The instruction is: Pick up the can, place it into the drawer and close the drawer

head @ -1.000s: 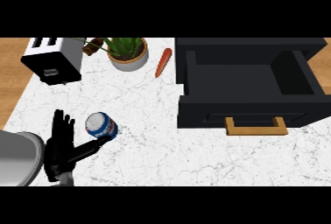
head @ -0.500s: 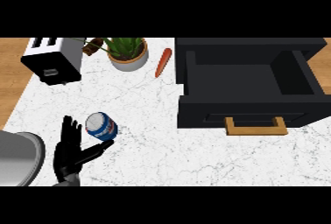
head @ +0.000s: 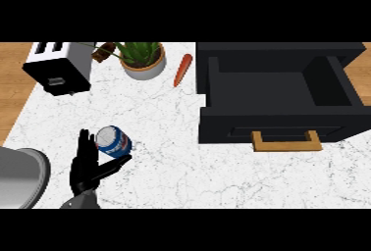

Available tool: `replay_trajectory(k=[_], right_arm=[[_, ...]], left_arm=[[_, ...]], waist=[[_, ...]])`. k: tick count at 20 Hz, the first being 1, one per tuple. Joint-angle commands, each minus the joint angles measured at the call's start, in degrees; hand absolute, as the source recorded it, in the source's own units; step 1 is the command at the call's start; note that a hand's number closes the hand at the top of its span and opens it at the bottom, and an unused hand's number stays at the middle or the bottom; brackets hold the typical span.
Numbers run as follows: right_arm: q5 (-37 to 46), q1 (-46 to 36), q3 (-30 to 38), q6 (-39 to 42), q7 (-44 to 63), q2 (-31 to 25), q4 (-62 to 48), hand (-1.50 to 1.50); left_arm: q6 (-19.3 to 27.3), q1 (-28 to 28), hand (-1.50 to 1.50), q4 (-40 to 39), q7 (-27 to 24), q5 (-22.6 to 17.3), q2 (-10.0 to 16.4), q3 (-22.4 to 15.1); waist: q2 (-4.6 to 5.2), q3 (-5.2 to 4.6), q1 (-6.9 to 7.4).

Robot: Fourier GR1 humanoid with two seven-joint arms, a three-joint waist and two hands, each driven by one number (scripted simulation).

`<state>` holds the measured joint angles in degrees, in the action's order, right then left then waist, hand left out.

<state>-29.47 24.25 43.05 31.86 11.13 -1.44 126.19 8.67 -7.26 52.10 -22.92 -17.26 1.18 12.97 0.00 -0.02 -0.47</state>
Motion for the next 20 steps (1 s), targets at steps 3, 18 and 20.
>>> replay_trajectory(k=[3, 18, 20], right_arm=[[-3.87, -1.71, 1.78, -2.05, 4.45, -1.91, 1.2, -1.5], [-4.79, 1.53, 1.96, 0.48, 4.74, 1.37, 3.77, -1.5], [-2.34, -0.87, 2.04, 0.47, 3.99, 1.26, 2.58, -1.5]], left_arm=[[-2.22, -7.32, -1.5, -11.9, -5.78, -2.61, 0.19, 3.33], [-9.69, -12.71, 1.5, -4.19, 1.68, -5.41, 1.84, -0.82], [-11.9, -7.81, 1.5, 1.36, 3.24, -5.57, 1.38, -2.92]], waist=[[0.06, -0.03, -0.08], [-0.12, 0.02, 0.03], [-0.18, 0.05, 0.51]])
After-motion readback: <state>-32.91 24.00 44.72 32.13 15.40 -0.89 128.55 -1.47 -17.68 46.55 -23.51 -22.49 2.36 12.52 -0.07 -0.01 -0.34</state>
